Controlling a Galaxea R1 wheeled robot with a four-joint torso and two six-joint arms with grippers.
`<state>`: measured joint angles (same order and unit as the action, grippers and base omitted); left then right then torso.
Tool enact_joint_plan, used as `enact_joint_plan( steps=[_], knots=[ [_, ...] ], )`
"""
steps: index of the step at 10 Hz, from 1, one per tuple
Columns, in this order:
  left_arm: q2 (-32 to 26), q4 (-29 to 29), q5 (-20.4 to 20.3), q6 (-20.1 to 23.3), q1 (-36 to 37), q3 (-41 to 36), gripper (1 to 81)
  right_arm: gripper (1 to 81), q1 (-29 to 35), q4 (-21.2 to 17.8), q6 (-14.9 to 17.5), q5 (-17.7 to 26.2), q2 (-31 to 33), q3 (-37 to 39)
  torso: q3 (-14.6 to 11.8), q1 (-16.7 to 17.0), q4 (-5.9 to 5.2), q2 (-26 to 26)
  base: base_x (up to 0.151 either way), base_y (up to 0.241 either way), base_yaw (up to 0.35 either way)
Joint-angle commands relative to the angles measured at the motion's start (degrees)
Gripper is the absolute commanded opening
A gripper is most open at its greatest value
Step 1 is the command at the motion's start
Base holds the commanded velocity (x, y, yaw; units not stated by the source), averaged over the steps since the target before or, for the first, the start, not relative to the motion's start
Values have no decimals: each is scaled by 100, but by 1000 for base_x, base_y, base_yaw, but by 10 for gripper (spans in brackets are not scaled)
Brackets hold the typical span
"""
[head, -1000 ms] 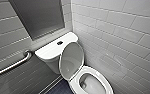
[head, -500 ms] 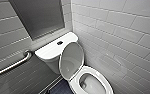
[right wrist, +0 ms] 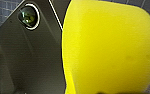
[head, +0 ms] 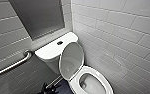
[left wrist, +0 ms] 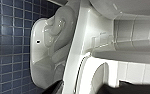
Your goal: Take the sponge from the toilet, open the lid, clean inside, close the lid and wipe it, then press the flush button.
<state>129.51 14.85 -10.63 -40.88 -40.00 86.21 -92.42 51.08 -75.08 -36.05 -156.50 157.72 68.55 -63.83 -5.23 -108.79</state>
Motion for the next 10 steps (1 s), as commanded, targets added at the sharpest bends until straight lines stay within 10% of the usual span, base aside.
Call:
enact_joint_plan(
  steps=[1,10],
  knots=[
    [-171,9,-44,-718,822,325,811,10,-106,235,2,72,38,4,0,-2,0,0,0,0,0],
    [635,-209,172,-1239,1587,1118,811,10,-45,245,2,272,-216,211,2,-2,0,0,0,0,0]
  ],
)
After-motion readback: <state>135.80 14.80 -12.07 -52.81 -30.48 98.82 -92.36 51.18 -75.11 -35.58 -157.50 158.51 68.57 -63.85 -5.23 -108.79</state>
